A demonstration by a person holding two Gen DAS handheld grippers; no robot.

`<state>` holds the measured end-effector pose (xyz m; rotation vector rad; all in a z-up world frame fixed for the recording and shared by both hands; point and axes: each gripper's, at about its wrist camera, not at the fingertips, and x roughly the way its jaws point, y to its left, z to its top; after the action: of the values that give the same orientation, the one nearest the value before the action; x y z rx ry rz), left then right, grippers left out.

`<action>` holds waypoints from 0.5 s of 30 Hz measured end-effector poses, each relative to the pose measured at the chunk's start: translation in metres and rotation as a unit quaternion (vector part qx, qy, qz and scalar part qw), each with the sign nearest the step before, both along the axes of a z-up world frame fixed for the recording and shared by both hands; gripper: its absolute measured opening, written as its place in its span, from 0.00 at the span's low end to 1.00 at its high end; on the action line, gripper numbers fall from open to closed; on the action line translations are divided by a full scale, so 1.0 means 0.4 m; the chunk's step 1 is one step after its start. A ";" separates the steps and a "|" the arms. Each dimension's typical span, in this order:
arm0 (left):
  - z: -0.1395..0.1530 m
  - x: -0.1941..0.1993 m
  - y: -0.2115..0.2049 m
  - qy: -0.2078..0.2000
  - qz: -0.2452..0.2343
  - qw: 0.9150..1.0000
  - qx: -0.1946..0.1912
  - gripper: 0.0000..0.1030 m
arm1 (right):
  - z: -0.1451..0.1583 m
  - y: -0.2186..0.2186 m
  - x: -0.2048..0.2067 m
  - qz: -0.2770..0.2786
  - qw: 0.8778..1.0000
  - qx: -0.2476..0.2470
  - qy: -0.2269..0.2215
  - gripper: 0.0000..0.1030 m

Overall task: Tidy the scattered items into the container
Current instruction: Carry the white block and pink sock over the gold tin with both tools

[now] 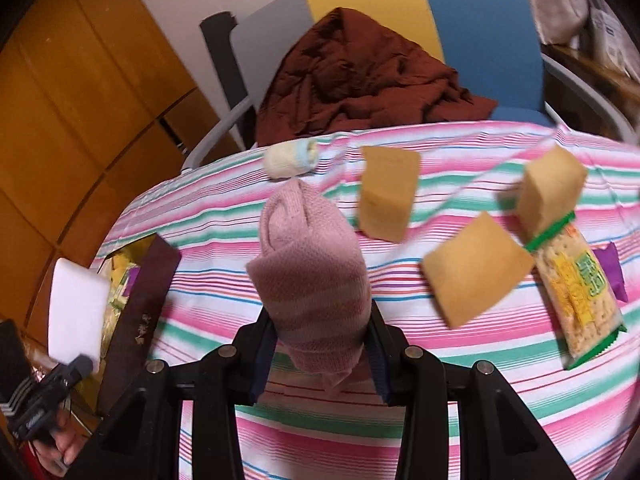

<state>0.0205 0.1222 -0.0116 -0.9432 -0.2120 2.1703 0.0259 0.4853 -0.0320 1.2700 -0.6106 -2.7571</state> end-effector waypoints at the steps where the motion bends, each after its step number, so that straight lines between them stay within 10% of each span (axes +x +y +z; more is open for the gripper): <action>1: -0.002 -0.008 -0.022 -0.004 0.011 1.000 0.002 0.19 | 0.002 -0.008 -0.001 0.002 1.000 -0.007 0.000 0.40; 15: -0.057 -0.071 -0.200 -0.045 0.087 0.995 -0.021 0.19 | 0.076 -0.381 -0.090 0.121 0.984 -0.125 0.021 0.40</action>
<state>-0.0079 0.0422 -0.0343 -1.0841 -0.3036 2.3001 -0.0099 0.3329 -0.0014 1.1430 -0.7194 -2.4164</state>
